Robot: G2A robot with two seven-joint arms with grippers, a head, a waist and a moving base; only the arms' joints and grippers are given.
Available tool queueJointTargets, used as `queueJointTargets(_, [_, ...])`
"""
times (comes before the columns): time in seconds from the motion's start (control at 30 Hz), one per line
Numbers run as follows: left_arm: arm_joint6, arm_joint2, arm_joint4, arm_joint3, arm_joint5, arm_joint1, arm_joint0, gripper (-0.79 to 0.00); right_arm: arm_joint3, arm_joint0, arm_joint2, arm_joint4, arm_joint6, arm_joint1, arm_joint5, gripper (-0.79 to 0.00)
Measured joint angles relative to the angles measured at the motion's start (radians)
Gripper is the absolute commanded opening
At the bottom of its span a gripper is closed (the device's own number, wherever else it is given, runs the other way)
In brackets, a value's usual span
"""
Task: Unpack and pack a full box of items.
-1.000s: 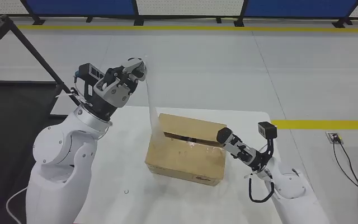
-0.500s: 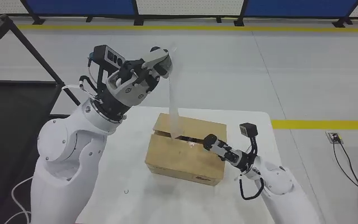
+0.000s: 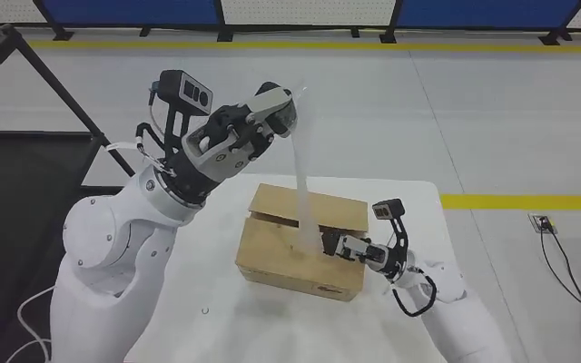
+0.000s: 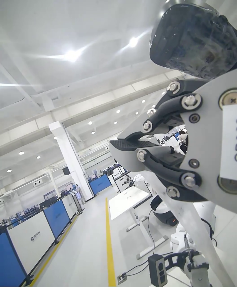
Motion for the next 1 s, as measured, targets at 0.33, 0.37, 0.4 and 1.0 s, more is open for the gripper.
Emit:
queueJointTargets(0.33, [0.003,0.021,0.005,0.024,-0.014,-0.006,-0.021,-0.785,-0.012,0.026,-0.008,0.210,0.169,-0.004,0.128,0.000])
queueJointTargets(0.37, [0.003,0.022,0.006,0.025,-0.014,-0.006,-0.022,-0.785,-0.019,0.025,-0.006,0.209,0.176,-0.003,0.135,0.000])
queueJointTargets(0.4, [0.003,0.023,0.007,0.027,-0.014,-0.006,-0.023,-0.785,-0.028,0.025,-0.005,0.210,0.184,-0.002,0.143,0.000])
queueJointTargets(1.0, [-0.004,0.034,0.011,0.033,-0.006,-0.010,-0.027,-0.785,0.014,0.011,0.006,-0.076,-0.276,-0.028,-0.316,0.000])
